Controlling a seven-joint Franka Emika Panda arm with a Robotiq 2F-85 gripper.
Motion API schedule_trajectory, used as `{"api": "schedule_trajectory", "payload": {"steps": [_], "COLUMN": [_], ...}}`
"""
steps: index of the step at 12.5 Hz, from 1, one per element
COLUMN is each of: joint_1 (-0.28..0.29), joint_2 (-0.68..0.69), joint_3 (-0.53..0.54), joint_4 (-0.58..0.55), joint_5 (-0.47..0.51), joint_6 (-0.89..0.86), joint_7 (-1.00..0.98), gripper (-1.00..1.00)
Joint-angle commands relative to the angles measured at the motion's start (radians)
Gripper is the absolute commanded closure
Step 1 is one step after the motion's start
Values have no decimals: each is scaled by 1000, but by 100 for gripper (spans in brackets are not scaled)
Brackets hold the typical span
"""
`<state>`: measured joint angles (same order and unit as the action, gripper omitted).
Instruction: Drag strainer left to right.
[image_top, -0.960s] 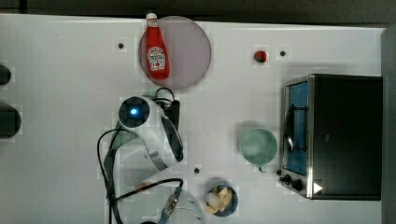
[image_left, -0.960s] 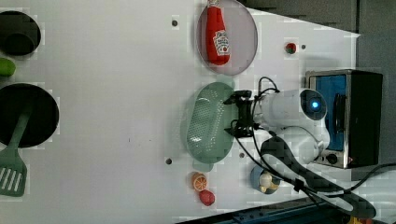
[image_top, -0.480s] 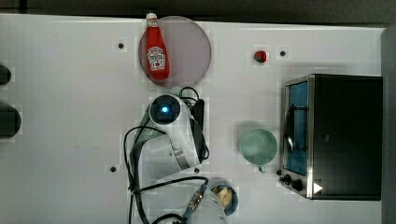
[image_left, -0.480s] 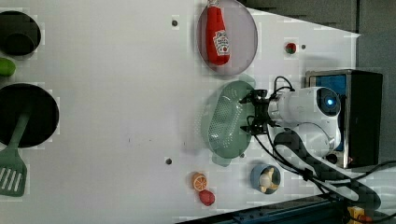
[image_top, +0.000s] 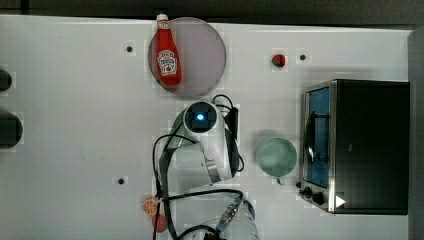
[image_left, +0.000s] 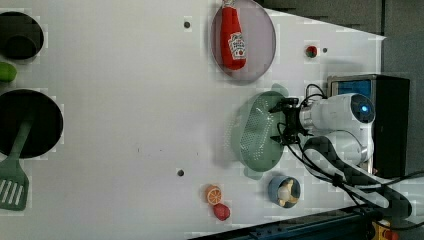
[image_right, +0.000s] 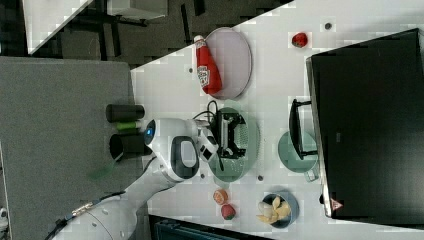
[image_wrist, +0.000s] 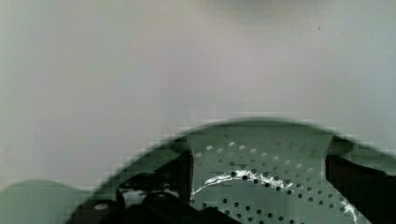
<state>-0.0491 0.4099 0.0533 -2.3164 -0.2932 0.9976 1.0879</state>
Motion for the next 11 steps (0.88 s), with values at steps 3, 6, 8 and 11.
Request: {"api": "schedule_trajectory", "payload": {"steps": [3,6,8,11], "joint_1": [-17,-18,-18,-17], "joint_2": [-15,-15,-16,-74], "joint_3": [-87,-123,-124,-72], "joint_4": [-11,-11,-11,-23], "joint_5": [-10,-10,-10,-5], "joint_6": [10,10,11,7], "joint_7": [-192,-196,-199,-292], "gripper": [-100,-100,-100,-100]}}
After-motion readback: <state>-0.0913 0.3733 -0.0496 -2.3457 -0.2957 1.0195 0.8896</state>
